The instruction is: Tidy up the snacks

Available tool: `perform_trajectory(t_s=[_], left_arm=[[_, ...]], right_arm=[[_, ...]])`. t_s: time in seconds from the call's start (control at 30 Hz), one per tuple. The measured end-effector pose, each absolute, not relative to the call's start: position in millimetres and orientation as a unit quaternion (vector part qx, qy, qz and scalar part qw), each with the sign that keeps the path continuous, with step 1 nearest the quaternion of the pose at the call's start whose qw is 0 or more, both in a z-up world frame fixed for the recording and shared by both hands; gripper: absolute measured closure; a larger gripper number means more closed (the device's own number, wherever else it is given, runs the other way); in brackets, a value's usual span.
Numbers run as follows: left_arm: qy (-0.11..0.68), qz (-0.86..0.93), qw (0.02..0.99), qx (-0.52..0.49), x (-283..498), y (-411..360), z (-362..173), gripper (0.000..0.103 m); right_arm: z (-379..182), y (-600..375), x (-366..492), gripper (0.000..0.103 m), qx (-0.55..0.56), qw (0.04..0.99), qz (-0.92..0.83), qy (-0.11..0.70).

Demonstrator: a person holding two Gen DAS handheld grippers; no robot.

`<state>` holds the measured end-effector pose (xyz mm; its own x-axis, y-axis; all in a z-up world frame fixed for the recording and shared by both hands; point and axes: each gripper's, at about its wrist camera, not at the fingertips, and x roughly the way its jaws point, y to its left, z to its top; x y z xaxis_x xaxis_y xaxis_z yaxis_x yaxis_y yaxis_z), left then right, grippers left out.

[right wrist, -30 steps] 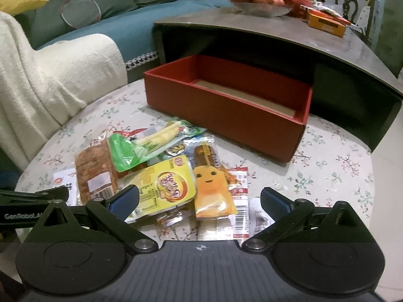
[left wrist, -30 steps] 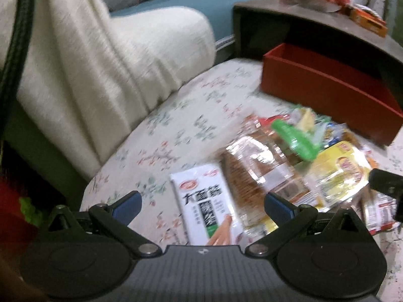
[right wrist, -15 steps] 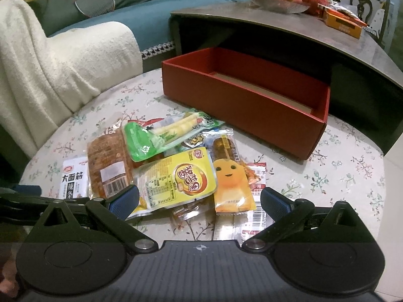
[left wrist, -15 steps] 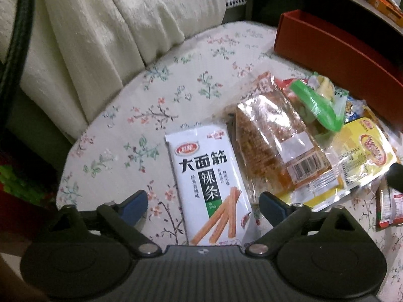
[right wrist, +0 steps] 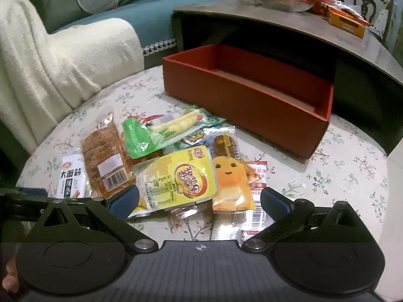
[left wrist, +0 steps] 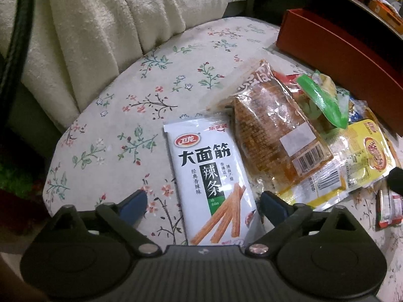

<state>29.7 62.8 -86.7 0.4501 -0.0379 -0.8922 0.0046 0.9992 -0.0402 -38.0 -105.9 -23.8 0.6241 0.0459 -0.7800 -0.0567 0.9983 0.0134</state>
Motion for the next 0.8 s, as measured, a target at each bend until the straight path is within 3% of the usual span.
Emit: perform_trajectory(t_s=[0.07, 0.17, 0.5, 0.8], left_arm=[[0.524, -0.018, 0.851, -0.013, 26, 66, -83, 0.025], [0.524, -0.023, 0.851, -0.018, 24, 71, -77, 0.055], [0.529, -0.029, 0.848, -0.024, 19, 95, -69, 0.065], [0.529, -0.015, 0.847, -0.04, 29, 111, -69, 0.064]], right_arm=[[-26, -102, -37, 0.0, -0.014, 0.9, 0.033, 0.435], [-28, -97, -32, 0.0, -0.017, 0.895, 0.047, 0.442], [-25, -51, -8, 0.0, -0.023, 0.887, 0.104, 0.449], [-54, -10, 30, 0.0, -0.055, 0.87, 0.113, 0.477]])
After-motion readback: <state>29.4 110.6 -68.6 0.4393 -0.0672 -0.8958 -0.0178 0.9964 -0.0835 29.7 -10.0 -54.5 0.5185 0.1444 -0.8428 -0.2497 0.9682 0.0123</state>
